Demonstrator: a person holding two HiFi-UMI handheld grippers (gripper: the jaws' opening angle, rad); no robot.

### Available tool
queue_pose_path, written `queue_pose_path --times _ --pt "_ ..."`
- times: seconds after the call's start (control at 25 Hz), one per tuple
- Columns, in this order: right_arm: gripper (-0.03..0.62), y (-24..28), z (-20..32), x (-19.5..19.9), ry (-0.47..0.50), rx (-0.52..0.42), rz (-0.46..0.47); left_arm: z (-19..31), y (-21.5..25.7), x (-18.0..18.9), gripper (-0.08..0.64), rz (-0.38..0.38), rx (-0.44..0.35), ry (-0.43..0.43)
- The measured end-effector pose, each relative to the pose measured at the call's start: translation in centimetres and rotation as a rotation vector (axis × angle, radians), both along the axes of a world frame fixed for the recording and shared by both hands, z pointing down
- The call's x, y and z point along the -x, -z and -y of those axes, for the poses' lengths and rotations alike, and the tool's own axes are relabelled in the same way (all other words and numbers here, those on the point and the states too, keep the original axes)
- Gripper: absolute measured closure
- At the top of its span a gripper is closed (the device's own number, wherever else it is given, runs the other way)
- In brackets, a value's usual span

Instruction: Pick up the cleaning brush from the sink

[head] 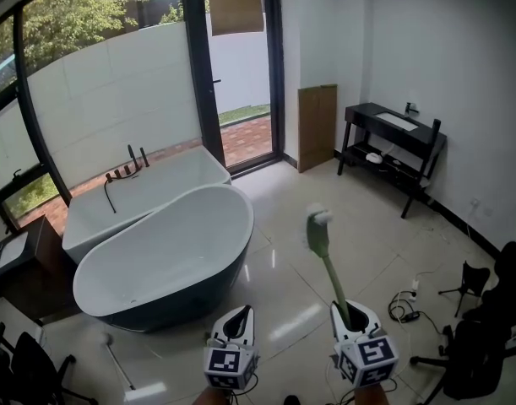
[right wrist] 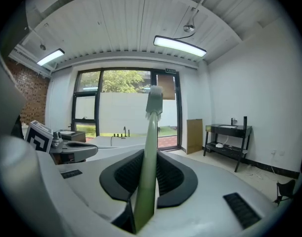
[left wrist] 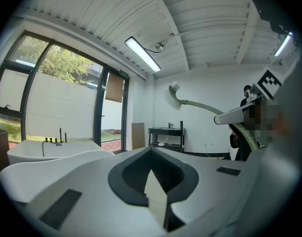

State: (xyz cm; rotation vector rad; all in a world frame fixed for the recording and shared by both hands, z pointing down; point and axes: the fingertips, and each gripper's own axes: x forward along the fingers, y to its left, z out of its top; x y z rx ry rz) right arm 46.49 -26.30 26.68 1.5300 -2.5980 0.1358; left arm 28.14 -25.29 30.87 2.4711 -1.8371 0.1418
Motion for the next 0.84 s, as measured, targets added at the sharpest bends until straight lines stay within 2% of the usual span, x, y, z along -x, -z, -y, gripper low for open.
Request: queue_pose_path --times 0.84 --pt "0.551 -0.64 -0.01 0.48 0.020 0.016 -0.023 -0.45 0.04 0.75 0.554 -0.020 -0.002 0.031"
